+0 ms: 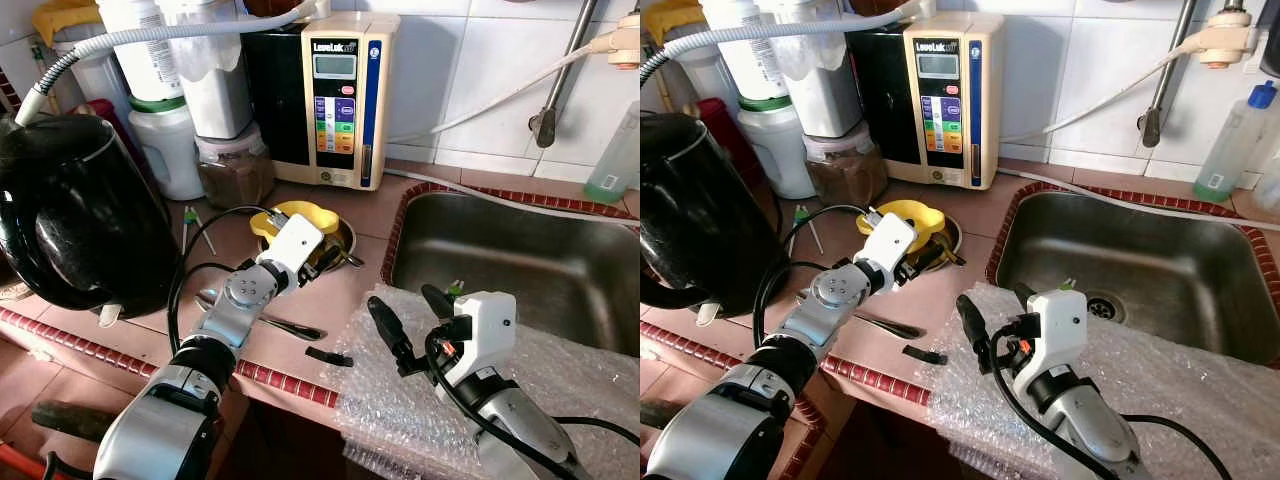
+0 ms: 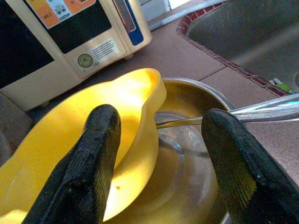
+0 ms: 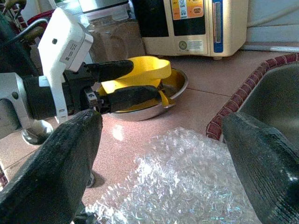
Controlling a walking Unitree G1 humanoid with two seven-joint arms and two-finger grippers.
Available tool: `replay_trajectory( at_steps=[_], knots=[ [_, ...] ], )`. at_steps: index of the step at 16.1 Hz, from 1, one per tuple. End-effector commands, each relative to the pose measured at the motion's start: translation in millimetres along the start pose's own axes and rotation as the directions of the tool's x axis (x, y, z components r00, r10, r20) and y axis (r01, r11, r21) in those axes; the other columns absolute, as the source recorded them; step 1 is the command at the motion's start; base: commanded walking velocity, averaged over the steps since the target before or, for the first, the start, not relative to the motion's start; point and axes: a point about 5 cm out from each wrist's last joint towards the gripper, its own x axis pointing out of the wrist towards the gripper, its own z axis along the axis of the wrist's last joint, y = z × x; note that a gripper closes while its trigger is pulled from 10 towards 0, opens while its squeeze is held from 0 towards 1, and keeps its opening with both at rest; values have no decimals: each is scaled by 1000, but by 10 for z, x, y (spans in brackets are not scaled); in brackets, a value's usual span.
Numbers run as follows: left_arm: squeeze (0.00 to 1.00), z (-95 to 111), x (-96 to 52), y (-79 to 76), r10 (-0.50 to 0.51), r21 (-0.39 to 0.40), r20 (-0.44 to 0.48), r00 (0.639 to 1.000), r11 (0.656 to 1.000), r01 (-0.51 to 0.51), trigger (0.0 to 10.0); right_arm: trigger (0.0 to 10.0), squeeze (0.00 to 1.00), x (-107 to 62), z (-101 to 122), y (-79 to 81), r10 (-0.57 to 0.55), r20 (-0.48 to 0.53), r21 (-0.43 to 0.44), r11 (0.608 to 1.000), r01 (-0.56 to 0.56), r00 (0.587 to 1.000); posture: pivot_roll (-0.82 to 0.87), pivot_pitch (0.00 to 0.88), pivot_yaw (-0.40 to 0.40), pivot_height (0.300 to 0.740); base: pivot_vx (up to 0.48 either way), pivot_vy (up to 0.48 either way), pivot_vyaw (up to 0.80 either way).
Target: Kitchen organization
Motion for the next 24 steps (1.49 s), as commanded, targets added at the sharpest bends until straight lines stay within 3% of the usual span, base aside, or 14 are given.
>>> replay_trajectory(
  at_steps=[1,10,17,24],
  knots=[
    [0,-5,-3,51,10,4,-13,1000,1000,-10,0,10000,0,7,11,22,5,7,3,1000,-5,1000,-77,0,95,740,0,0,0],
    [0,-71,-19,-9,-38,9,-32,999,999,38,0,10000,0,14,6,24,12,4,8,1000,-12,1000,-72,0,91,740,0,0,0],
    [0,-30,-45,98,102,27,26,994,994,-103,0,10000,0,44,-1,-7,10,4,3,1000,-10,1000,-68,0,93,740,0,0,0],
    [0,-29,-51,86,123,7,48,991,992,-123,0,10000,0,59,0,-18,20,3,3,1000,-20,1000,-59,0,81,740,0,0,0]
  ],
)
